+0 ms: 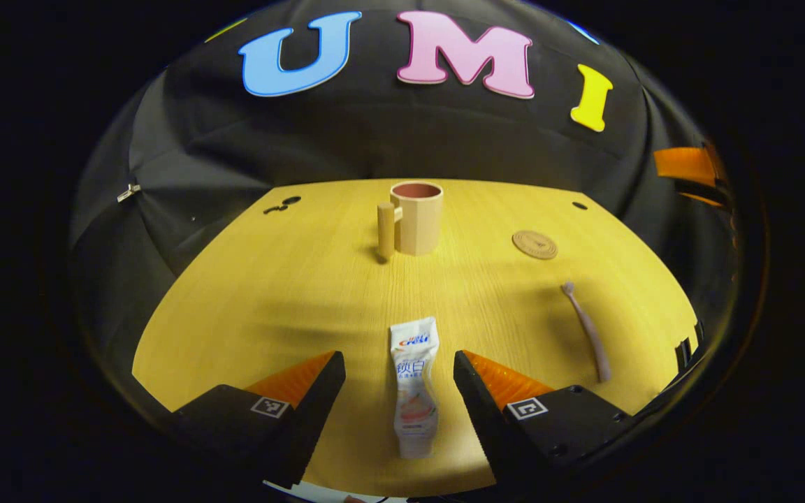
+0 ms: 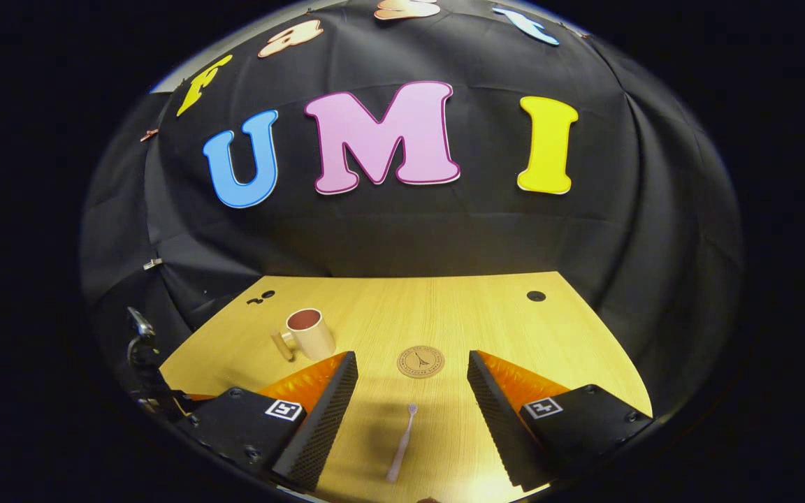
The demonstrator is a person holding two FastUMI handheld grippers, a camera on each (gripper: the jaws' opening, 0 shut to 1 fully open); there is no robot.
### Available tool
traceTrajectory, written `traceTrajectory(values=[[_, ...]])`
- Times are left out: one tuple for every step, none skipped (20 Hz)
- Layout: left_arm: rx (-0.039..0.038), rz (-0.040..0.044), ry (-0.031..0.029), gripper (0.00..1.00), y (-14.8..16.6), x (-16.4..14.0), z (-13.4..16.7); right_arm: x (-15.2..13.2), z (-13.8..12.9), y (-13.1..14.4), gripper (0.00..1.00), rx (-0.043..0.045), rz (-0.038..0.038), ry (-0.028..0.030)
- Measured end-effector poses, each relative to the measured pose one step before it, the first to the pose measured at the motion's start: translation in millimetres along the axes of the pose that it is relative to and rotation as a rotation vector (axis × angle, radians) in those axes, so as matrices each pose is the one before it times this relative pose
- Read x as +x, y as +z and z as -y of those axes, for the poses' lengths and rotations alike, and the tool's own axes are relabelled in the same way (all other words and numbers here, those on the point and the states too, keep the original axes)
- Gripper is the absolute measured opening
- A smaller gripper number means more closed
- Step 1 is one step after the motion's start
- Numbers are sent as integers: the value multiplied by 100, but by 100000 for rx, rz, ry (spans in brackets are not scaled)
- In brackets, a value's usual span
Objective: Put the toothbrush and toothpaste on the desktop into the cup, then pick up the cup and place it on the coaster on the desktop.
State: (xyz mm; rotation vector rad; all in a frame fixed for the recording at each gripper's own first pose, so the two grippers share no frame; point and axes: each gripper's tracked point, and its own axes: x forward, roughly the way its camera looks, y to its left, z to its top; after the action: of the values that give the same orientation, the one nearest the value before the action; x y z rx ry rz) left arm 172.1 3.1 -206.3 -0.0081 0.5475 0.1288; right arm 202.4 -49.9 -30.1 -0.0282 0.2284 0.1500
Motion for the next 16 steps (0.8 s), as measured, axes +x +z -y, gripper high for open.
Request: traceTrajectory(values=[[351,-1767,-44,97,-800,632,131,195,118,-102,97,-151,-690,410],[493,-1664,-589,97,-639,486,263,59,152,-59,98,-84,-422,441],[745,-1696,-280,97,-618,535,201,108,86,-18,98,-124,-136,273],[851,-1911,-56,97,-498,571,183,159,261,-167,98,-184,-427,-23],[760,-1632,76,97,-596,439,134,80,231,-196,98,-132,-566,-210],[230,-1033,15,97,-137,427,101,99,269,-143,97,432,-345,-90],[-341,1337,-674,98,375,334,315,5,242,-193,98,549,-579,-86],[-138,-17,-329,98,244,292,172,61,370,-320,97,480,-604,-188],[-370,-602,-924,95,-9,184,198,53,283,-324,97,403,-702,-102],[-1134,-362,-473,94,215,55,290,41,105,-322,97,370,-688,2],[-759,-958,542,88,14,267,-78,19,187,-298,97,432,-542,55],[-221,72,73,84,173,167,64,44,183,-308,97,488,-559,-10],[179,-1008,51,81,-170,104,138,153,130,-333,97,553,-659,-21],[29,-372,215,77,97,-78,12,242,204,-245,98,718,-663,-136],[64,-367,94,72,-42,-141,91,177,82,-127,98,744,-596,77],[145,-366,561,58,108,-152,27,202,-8,-243,98,587,-604,-27]])
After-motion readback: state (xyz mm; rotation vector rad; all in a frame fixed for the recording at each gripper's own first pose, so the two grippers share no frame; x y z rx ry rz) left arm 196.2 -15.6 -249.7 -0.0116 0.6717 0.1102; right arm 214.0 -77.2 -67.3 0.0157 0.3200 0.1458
